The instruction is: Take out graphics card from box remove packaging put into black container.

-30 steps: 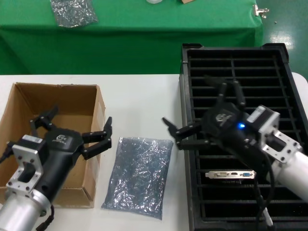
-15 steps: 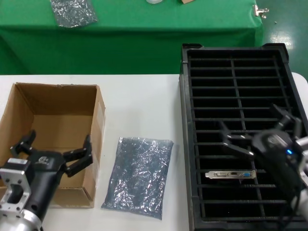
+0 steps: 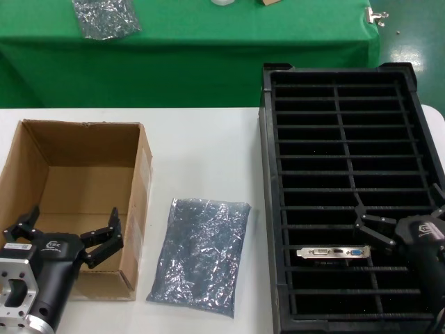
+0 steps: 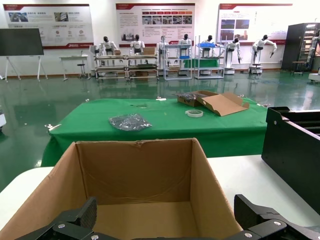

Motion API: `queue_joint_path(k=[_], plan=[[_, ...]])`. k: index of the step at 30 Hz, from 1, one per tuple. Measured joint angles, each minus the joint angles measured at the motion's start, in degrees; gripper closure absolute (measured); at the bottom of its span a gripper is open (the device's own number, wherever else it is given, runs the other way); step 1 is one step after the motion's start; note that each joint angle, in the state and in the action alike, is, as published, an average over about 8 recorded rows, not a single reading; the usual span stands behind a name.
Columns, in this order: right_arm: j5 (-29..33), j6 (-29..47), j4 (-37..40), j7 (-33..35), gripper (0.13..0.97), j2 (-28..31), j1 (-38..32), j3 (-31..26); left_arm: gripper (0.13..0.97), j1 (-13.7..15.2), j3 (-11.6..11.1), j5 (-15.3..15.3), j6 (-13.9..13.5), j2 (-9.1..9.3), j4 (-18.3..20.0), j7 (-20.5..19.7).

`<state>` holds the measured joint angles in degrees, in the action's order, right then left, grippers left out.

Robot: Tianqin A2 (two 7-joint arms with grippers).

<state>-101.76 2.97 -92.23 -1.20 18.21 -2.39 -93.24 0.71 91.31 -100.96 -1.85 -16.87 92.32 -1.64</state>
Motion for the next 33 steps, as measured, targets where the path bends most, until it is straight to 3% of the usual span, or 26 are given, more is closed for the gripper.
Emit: queue_joint_path(k=[33], plan=[[0.00,-0.01,0.00,0.00,0.129,0.00,0.00,0.00,0.132,0.00,0.00,0.00,0.01,0.00,0.00,0.00]])
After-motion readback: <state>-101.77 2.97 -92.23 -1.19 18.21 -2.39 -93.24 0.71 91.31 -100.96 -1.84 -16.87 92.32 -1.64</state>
